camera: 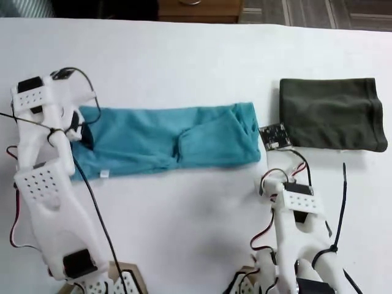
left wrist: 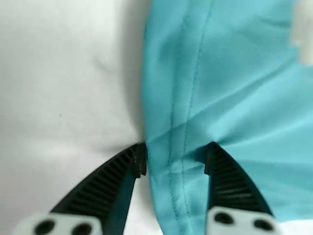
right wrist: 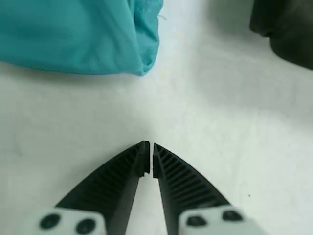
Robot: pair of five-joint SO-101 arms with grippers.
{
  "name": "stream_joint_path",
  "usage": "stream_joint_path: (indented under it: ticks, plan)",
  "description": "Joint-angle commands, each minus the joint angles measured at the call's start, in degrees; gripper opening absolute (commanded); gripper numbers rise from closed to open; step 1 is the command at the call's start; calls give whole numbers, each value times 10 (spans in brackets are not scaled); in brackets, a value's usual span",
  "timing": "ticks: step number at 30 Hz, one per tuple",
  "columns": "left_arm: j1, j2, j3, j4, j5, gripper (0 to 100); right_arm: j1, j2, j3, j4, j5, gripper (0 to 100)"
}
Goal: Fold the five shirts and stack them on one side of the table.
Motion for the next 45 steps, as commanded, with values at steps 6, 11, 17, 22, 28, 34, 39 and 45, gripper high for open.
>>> stream_joint_path:
  ticks: [6,11,17,22,28,34,39,45]
  plan:
    - [-28,2,-11,-38,-10,200,-3,-20,-2,-9,-4,21]
    - [-76,3,-11,-63,-17,203,-3,-20,-2,-9,-4,21]
    - [-92,3,-7,-57,-65,199,-3,-20,-2,-9,-4,21]
    - [-76,3,-6,-31,-69,199,-3,-20,-2,-9,-4,21]
    - [-33,3,-7,-26,-70,24,-3,-20,-2,-9,-4,21]
    - [-20,28,-24,-43,-70,24,-3,-20,-2,-9,-4,21]
    - [-61,46,-100,-2,-70,25,-2,-20,-2,-9,-4,21]
    - [-122,50,-233,86,-104,25,-2,-20,-2,-9,-4,21]
